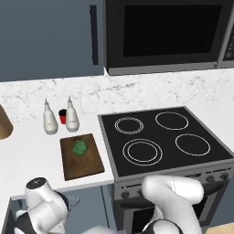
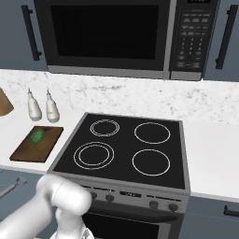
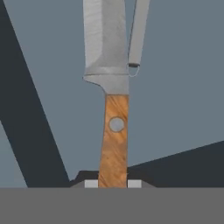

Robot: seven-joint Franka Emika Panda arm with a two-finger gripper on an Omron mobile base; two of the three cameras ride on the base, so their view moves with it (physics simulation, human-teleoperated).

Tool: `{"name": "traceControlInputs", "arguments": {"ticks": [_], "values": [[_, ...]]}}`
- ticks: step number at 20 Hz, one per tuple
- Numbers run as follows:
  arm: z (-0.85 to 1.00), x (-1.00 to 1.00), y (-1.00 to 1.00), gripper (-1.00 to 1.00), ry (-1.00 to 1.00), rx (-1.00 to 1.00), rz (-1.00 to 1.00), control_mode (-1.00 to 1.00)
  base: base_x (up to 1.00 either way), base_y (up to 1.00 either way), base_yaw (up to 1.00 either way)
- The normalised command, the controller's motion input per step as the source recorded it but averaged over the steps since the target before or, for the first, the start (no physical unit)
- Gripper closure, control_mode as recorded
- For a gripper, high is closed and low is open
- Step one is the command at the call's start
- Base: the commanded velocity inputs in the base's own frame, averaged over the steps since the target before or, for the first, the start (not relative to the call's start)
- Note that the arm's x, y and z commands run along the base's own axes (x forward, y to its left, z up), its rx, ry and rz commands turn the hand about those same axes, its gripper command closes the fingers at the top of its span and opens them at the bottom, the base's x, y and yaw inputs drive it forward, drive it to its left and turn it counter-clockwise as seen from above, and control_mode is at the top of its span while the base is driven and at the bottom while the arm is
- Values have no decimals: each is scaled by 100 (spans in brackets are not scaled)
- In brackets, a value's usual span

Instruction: Place the appropriate cutting tool for cutting the broccoli skin on the cutting board.

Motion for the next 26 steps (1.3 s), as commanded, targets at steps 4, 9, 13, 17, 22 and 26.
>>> {"name": "traceControlInputs", "arguments": {"ticks": [4, 9, 13, 17, 22, 26], "values": [[82, -44, -1, 100, 0, 0, -7, -100, 0, 0, 0], [70, -28, -13, 100, 0, 0, -9, -100, 0, 0, 0], [67, -8, -34, 100, -1, 0, -13, -100, 0, 0, 0], [61, 0, -49, 100, -4, 0, -14, -100, 0, 0, 0], [45, 3, -66, 100, -7, -1, -11, -100, 0, 0, 0], [9, 34, -93, 100, -2, -1, -6, -100, 0, 0, 0]]}}
